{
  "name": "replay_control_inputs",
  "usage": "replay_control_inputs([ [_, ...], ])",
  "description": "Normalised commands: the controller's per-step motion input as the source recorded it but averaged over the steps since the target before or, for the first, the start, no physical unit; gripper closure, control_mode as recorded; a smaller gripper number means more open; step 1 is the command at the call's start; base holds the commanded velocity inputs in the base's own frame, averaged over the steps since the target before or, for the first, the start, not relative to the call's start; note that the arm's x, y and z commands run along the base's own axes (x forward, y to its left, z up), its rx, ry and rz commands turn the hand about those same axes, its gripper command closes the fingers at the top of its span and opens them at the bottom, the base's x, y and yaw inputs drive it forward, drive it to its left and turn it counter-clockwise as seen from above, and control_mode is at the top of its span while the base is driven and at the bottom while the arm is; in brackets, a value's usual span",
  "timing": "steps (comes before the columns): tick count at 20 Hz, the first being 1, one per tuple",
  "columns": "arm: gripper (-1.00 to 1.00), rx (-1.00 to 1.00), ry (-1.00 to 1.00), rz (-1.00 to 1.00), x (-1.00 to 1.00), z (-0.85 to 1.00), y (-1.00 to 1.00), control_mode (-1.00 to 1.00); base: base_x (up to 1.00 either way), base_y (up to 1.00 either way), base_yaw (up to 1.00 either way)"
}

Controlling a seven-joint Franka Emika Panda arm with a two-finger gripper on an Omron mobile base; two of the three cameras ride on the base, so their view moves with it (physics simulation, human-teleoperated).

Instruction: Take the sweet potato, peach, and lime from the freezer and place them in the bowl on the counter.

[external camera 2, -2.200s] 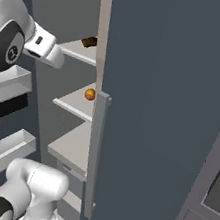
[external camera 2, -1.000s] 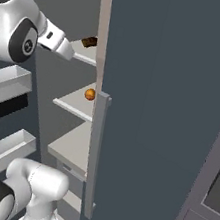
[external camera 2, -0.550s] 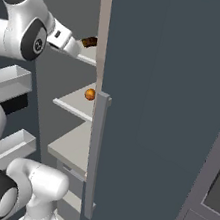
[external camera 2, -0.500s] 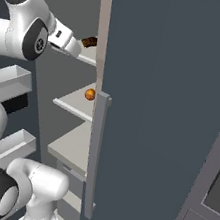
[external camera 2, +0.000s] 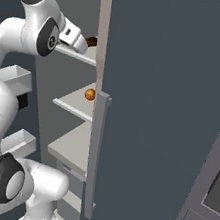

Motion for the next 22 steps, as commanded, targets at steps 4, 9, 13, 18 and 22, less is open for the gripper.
replay_control_inputs([
  [4, -1.00, 0.00, 0.00, 0.00, 0.44, 0.00, 0.00, -1.00, 0.00, 0.00, 0.00],
  [9, -1.00, 0.00, 0.00, 0.00, 0.41, -0.01, 0.00, -1.00, 0.00, 0.00, 0.00],
  [13, -1.00, 0.00, 0.00, 0.00, 0.39, -0.03, 0.00, -1.00, 0.00, 0.00, 0.00],
  [18, -1.00, 0.00, 0.01, 0.00, 0.37, 0.00, 0.00, -1.00, 0.00, 0.00, 0.00],
  [22, -1.00, 0.00, 0.02, 0.00, 0.37, -0.03, 0.00, -1.00, 0.00, 0.00, 0.00],
])
